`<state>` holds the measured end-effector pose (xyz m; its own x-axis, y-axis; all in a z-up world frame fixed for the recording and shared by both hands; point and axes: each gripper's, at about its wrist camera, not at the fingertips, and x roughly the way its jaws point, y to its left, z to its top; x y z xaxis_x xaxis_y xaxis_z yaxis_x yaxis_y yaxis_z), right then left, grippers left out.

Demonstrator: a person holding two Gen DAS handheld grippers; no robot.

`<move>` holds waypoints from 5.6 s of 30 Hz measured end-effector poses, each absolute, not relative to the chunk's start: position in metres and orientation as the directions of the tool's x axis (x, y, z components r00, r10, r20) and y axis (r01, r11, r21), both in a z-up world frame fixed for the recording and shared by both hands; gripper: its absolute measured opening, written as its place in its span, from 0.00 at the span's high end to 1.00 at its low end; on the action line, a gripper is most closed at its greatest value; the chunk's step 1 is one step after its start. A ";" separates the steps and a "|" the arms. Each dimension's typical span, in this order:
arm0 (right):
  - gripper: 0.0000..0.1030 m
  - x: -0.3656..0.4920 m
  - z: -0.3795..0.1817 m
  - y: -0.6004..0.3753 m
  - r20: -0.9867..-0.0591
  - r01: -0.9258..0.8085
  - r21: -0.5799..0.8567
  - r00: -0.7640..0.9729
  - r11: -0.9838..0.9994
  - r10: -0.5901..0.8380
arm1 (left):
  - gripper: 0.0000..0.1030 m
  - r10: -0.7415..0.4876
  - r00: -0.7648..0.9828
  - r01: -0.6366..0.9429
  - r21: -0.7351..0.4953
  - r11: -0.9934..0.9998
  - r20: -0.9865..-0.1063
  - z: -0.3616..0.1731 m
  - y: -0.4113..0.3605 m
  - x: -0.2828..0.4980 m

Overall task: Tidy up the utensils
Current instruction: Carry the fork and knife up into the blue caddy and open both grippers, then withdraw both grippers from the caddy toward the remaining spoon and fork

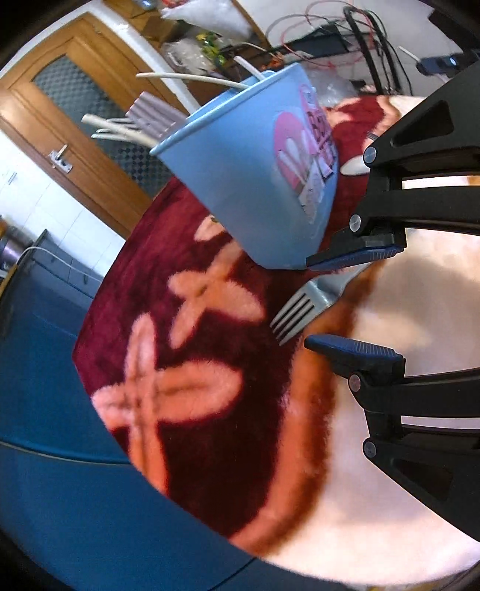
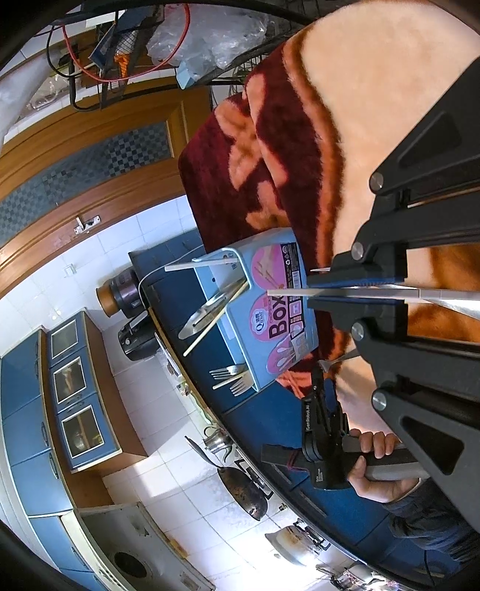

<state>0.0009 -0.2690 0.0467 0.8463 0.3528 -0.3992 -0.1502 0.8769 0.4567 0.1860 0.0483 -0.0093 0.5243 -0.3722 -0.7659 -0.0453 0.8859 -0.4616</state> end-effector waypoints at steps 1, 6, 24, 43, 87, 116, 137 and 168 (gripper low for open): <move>0.94 0.002 0.046 -0.269 -0.402 -0.149 0.457 0.845 0.877 0.353 | 0.65 -0.380 0.528 -0.046 -0.472 0.880 -0.760 -0.010 0.048 0.188; 0.94 0.008 0.043 -0.268 -0.410 -0.148 0.460 0.839 0.875 0.357 | 0.65 -0.388 0.536 -0.049 -0.486 0.872 -0.750 -0.013 0.046 0.196; 0.94 0.011 0.041 -0.268 -0.412 -0.151 0.463 0.836 0.873 0.363 | 0.69 -0.375 0.504 -0.086 -0.478 0.874 -0.778 -0.026 0.042 0.223; 0.94 0.007 0.047 -0.266 -0.384 -0.171 0.454 0.848 0.874 0.366 | 0.77 -0.535 0.598 -0.017 -0.677 0.736 -0.597 -0.001 0.057 0.148; 0.94 -0.011 0.096 -0.260 -0.261 -0.246 0.355 0.900 0.902 0.348 | 0.79 -0.311 0.916 0.228 -0.310 0.923 -0.252 0.217 0.028 0.100; 0.94 0.088 0.155 -0.268 -0.151 -0.132 0.154 0.976 0.979 0.156 | 0.78 -0.293 0.870 0.221 -0.218 0.951 -0.396 0.128 -0.019 0.187; 0.69 0.105 0.115 -0.266 -0.259 -0.184 0.251 0.933 0.950 0.249 | 0.52 -0.373 0.824 0.283 -0.260 0.923 -0.427 0.119 -0.023 0.160; 0.67 0.030 0.072 -0.261 -0.485 -0.147 0.327 0.822 0.934 0.299 | 0.47 -0.284 0.731 0.201 -0.202 0.958 -0.621 0.070 -0.009 0.078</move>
<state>0.0302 -0.2614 0.0717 0.8218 0.2991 -0.4850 -0.1468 0.9335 0.3271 0.0781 -0.0089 0.0705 0.7308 -0.2842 -0.6206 0.2010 0.9585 -0.2022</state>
